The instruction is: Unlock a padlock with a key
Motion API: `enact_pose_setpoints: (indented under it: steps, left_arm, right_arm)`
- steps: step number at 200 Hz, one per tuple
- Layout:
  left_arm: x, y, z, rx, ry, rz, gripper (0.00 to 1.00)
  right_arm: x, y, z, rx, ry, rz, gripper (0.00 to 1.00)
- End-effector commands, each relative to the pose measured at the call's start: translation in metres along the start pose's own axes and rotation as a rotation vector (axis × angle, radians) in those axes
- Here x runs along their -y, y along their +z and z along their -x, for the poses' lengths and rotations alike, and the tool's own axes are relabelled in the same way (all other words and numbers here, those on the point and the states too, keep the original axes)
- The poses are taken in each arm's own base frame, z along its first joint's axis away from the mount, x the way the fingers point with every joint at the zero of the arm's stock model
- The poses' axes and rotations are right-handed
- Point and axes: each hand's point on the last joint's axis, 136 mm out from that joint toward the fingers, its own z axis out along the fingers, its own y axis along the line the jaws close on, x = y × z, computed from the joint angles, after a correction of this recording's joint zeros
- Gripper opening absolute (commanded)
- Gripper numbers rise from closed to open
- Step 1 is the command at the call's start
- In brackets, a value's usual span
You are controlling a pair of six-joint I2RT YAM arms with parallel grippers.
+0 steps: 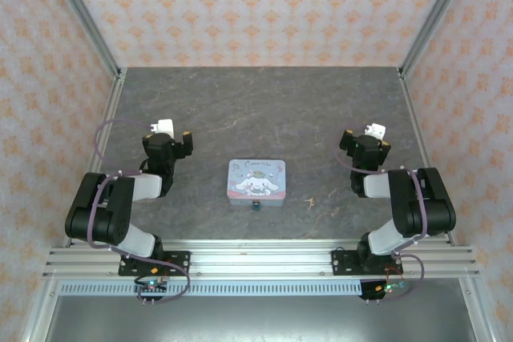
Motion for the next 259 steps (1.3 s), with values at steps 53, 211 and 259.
enact_pose_setpoints:
  steps: [53,211,259]
  left_arm:
    - [-0.001,0.002,0.007,0.020,0.006,0.000,1.00]
    - [-0.002,-0.001,0.024,-0.020,0.015,0.015,1.00]
    - [-0.010,-0.021,0.067,-0.066,-0.084,0.053,1.00]
  right_arm:
    - [0.003,-0.001,0.010,0.036,0.027,-0.017,0.99]
    - [0.012,-0.007,0.016,0.039,0.050,-0.055,0.99]
    - [0.014,-0.026,0.057,-0.055,0.134,-0.086,0.99]
